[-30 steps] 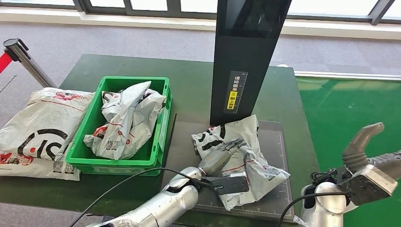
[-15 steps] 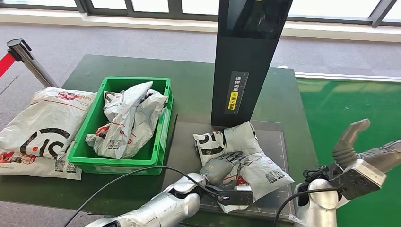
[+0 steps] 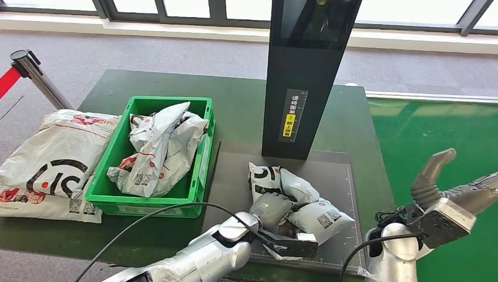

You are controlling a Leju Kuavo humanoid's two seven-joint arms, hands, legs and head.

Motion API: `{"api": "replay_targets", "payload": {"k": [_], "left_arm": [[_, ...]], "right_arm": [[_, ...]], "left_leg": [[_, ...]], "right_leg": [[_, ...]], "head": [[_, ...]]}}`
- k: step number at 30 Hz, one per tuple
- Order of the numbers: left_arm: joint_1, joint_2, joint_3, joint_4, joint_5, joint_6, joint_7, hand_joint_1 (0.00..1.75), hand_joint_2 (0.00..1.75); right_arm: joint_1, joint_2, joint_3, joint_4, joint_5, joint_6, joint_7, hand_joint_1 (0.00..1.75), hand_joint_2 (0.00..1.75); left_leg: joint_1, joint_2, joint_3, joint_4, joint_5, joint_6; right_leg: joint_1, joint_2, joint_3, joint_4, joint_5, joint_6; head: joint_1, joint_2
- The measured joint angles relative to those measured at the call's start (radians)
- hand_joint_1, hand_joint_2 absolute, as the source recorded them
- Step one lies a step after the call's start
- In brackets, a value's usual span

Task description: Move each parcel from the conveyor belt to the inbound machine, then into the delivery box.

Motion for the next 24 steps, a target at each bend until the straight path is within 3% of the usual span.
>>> {"api": "replay_targets", "payload": {"k": [5, 7, 10, 12, 14, 18, 21, 24], "left_arm": [[-0.001, 0.0, -0.011, 0.006, -0.028, 0.067, 0.014, 1.75, 1.75], [0.002, 0.0, -0.019, 0.007, -0.082, 0.184, 0.036, 1.75, 1.75], [0.044, 0.012, 0.012, -0.059, -0.348, 0.432, 0.061, 1.75, 1.75], [0.086, 0.021, 0.103, -0.153, -0.593, 0.501, 0.028, 1.75, 1.75], [0.124, 0.024, 0.214, -0.242, -0.733, 0.512, -0.019, 1.75, 1.75], [0.175, 0.026, 0.386, -0.417, -0.791, 0.512, -0.08, 1.75, 1.75], [0.194, 0.032, 0.447, -0.523, -0.793, 0.512, -0.054, 1.75, 1.75], [0.199, 0.042, 0.456, -0.622, -0.793, 0.512, 0.005, 1.75, 1.75]], "right_arm": [[0.001, 0.0, 0.0, 0.0, -0.001, 0.0, 0.0, 0.0, 1.75], [0.003, 0.0, 0.0, -0.001, 0.004, 0.0, 0.0, 0.0, 1.75], [0.016, 0.002, 0.0, -0.007, 0.023, -0.001, 0.0, 0.0, 1.75], [0.023, 0.006, -0.001, -0.011, 0.034, -0.002, 0.0, 0.0, 1.75], [0.026, 0.011, -0.001, -0.013, 0.041, -0.004, 0.0, 0.0, 1.75], [0.029, 0.016, -0.002, -0.013, 0.046, -0.009, 0.0, 0.0, 1.75], [0.03, 0.016, -0.002, -0.013, 0.045, -0.009, 0.0, 0.0, 1.75], [0.029, 0.016, -0.002, -0.013, 0.041, -0.009, 0.0, 0.0, 1.75]], "left_leg": [[0.0, 0.0, 0.0, 0.0, 0.0, 0.0], [0.0, 0.0, 0.0, 0.0, 0.0, 0.0], [0.0, 0.001, -0.002, 0.0, 0.0, 0.0], [0.0, 0.0, -0.004, 0.0, 0.0, -0.001], [0.0, 0.002, -0.005, 0.0, 0.0, -0.001], [0.0, 0.004, -0.006, 0.0, -0.001, -0.001], [0.0, 0.003, -0.007, 0.0, -0.001, -0.001], [0.0, 0.002, -0.007, 0.0, 0.0, -0.001]], "right_leg": [[0.0, 0.0, 0.0, 0.0, 0.0, 0.0], [0.0, 0.001, -0.001, 0.0, 0.0, 0.0], [0.0, 0.002, -0.004, 0.0, 0.0, 0.0], [0.0, 0.002, -0.006, 0.001, 0.0, 0.0], [-0.001, 0.003, -0.007, 0.001, 0.0, 0.0], [-0.001, 0.005, -0.009, 0.001, 0.0, 0.0], [-0.001, 0.005, -0.009, 0.001, 0.0, 0.0], [0.0, 0.004, -0.009, 0.001, 0.0, 0.0]], "head": [[0.0, 0.0], [0.0, 0.0], [0.0, 0.0], [0.0, 0.0], [0.0, 0.0], [0.0, 0.0], [0.0, 0.0], [0.0, 0.0]]}}
